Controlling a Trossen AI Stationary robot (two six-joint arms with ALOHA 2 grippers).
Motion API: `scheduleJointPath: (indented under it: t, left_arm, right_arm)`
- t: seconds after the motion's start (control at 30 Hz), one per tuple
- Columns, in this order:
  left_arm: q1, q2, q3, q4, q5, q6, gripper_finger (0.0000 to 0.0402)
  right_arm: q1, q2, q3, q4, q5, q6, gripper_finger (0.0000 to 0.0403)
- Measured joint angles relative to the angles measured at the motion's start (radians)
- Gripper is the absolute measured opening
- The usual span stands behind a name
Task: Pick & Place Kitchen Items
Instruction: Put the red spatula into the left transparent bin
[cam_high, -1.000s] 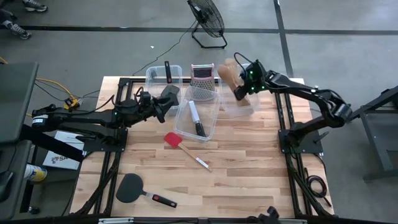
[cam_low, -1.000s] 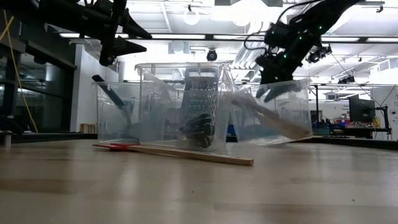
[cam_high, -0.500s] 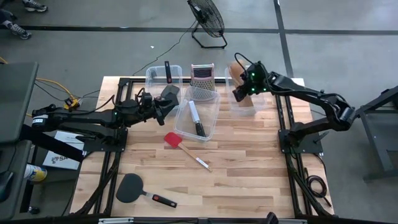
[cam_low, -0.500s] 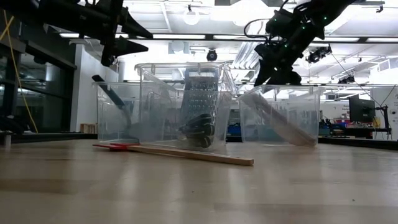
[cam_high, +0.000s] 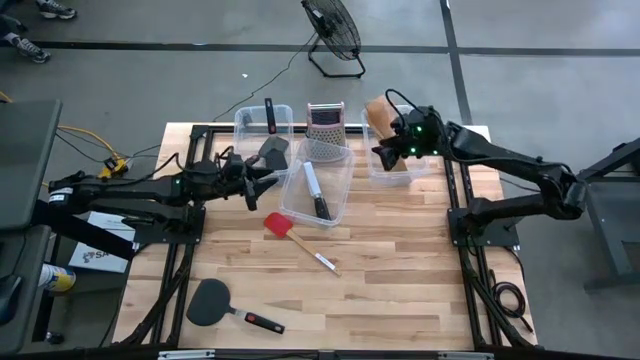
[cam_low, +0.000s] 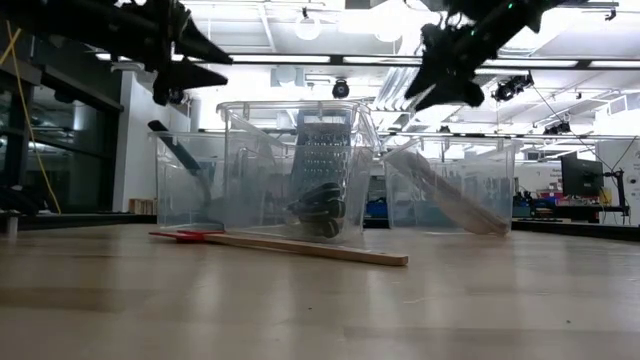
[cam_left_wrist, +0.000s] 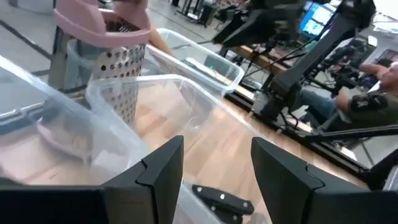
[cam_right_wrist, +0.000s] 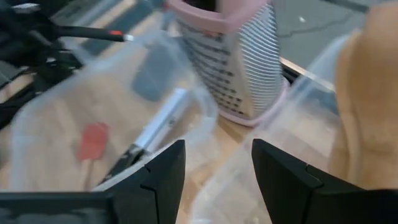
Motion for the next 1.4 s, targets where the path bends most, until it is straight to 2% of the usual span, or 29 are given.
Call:
scheduleJointPath:
  t: [0.2, 0.4, 0.63, 0.87, 1.03, 1.13, 1.4]
  left_arm:
    - [0.000, -0.045, 0.000, -0.213, 0.022, 0.017, 0.0186]
    - [0.000, -0.022, -0.001, -0.339, 0.116, 0.011, 0.0186]
    - [0.000, 0.024, 0.000, -0.408, 0.118, 0.000, 0.0186]
    - [0.000, 0.078, -0.001, -0.432, 0.278, 0.055, 0.0186]
    - [0.000, 0.141, -0.001, -0.500, 0.293, 0.076, 0.0186]
    - [0.000, 0.181, -0.001, -0.488, 0.325, 0.085, 0.0186]
    - [-0.002, 0.212, -0.001, -0.499, 0.477, 0.287, 0.0186]
  right_arm:
    - [0.121, -0.054, 0.000, 0.001, 0.081, 0.031, 0.0177]
    - [0.257, -0.061, 0.000, 0.005, 0.115, 0.061, 0.0177]
    - [0.440, -0.061, 0.000, 0.004, 0.156, 0.135, 0.0177]
    - [0.654, -0.028, 0.000, 0.005, 0.209, 0.202, 0.0177]
    - [0.782, 0.006, 0.000, 0.010, 0.295, 0.241, 0.0177]
    - [0.836, 0.025, 0.000, 0.027, 0.334, 0.283, 0.0177]
    - [0.928, 0.088, 0.000, 0.010, 0.449, 0.417, 0.0177]
